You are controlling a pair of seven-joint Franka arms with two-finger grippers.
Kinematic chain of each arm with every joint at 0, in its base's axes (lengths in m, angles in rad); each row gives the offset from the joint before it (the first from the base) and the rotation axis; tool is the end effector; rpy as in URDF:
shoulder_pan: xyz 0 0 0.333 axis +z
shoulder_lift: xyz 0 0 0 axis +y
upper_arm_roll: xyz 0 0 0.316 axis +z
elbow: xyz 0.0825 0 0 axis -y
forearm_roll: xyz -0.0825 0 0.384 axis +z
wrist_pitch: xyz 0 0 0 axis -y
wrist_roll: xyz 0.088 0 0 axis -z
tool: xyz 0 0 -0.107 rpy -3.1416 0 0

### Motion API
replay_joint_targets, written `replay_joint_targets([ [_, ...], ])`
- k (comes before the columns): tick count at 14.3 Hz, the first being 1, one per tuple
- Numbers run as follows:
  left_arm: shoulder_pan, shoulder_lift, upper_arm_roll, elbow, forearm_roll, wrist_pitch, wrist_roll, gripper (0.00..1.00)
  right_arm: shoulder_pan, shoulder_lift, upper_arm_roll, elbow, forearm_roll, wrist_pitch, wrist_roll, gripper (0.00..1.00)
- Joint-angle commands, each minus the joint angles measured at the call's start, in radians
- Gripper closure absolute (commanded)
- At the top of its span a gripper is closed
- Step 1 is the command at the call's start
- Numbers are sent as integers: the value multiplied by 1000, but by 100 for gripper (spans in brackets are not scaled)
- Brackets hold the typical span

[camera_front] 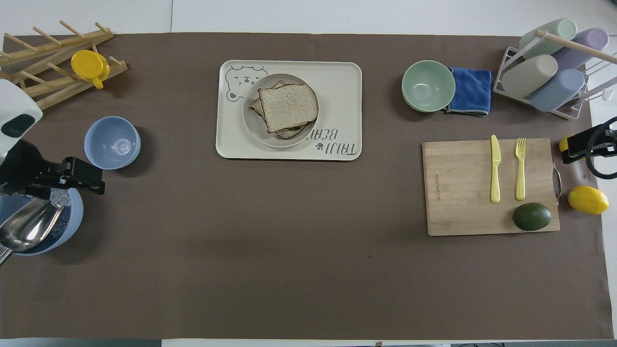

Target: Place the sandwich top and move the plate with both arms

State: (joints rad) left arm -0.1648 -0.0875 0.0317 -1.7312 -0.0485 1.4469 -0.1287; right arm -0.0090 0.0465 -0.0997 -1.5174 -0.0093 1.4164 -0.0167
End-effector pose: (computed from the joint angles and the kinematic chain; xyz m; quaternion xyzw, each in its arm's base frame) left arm 0.5038 -0.0725 0.5873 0.9948 -0.0030 -0.1007 0.0126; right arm 0.5485 -0.0596 0.6113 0.9962 -0.0463 -0.0739 0.0023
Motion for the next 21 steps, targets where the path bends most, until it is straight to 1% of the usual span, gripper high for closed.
replay_joint_targets([
  [1,22,-58,-29,-117,18,137,15,0,-19,-8,11,-10,22,0,-28,0],
  [3,39,-37,-35,-85,18,161,17,0,-19,-8,11,-10,22,0,-28,0],
  [5,51,32,-33,11,18,136,15,0,-19,-8,11,-10,22,0,-28,0],
  [7,74,67,-38,91,22,81,17,0,-19,-8,9,-10,22,0,-28,0],
  [9,94,57,-76,93,29,56,27,0,-19,-8,11,-10,22,0,-28,0],
  [12,93,19,-79,39,29,72,38,0,-19,-8,11,-10,22,0,-28,0],
  [14,93,6,-78,18,25,79,37,0,-19,-8,11,-10,22,0,-28,0],
  [21,91,37,-72,47,29,76,72,0,-19,-8,11,-10,22,0,-28,0],
])
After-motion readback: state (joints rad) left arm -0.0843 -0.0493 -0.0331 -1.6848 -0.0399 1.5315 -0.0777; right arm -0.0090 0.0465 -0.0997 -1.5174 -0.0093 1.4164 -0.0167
